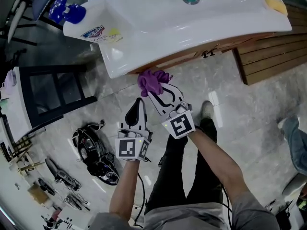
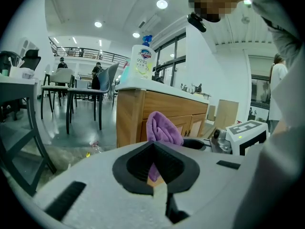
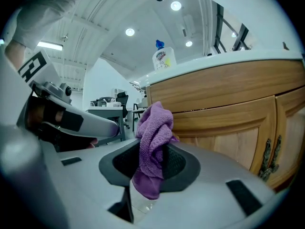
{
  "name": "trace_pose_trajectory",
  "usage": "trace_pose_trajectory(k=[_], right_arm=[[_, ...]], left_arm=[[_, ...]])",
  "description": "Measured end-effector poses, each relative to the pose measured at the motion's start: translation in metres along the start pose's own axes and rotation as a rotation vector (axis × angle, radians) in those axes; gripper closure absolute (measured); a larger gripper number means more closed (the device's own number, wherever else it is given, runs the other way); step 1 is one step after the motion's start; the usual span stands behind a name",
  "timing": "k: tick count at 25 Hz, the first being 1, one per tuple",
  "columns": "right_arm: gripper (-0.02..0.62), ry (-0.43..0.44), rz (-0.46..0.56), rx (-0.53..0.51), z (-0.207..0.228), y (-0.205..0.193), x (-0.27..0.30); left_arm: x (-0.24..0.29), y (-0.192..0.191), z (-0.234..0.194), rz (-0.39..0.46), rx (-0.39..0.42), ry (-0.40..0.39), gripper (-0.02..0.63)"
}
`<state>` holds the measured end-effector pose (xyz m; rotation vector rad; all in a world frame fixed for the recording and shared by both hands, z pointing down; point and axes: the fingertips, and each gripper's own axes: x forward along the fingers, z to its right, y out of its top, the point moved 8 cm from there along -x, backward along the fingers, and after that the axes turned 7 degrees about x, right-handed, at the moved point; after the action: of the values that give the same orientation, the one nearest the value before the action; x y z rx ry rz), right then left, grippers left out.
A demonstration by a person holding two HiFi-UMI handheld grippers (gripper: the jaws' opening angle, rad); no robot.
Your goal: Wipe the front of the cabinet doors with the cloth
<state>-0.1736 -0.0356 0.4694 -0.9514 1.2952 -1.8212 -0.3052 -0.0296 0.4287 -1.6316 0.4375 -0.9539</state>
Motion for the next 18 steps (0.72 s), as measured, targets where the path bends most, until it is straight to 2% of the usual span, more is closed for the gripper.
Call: trace_pose_trajectory(k=[18], right_arm=[[0.502, -0.022, 0.017, -0.003, 0.002, -0.007, 0.042]], left_arm=[[-0.007, -0.012, -0.019, -0.029, 0.002, 0.002, 0.597]])
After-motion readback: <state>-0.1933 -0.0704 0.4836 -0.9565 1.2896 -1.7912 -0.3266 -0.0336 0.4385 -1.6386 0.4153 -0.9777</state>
